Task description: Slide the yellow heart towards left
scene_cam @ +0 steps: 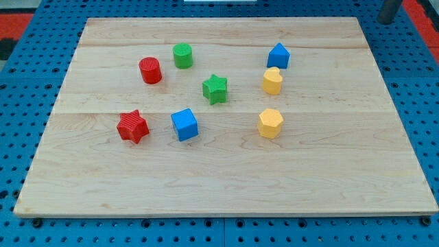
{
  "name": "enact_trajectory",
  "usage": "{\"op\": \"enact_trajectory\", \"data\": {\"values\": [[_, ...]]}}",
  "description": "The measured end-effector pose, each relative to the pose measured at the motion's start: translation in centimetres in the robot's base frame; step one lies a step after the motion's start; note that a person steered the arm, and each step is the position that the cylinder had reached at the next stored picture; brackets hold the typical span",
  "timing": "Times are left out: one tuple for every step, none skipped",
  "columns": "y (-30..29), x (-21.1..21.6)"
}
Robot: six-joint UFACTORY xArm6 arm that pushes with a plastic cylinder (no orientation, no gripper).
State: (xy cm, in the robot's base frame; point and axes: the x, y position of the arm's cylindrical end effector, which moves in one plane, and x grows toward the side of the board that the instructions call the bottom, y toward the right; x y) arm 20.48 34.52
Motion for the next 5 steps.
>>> {"op": "enact_trajectory", "data": {"values": [[0.0, 0.0], [-0.5, 1.2], [-1.0, 11.3], [-8.6, 19.6], [-20.4, 19.5]]}}
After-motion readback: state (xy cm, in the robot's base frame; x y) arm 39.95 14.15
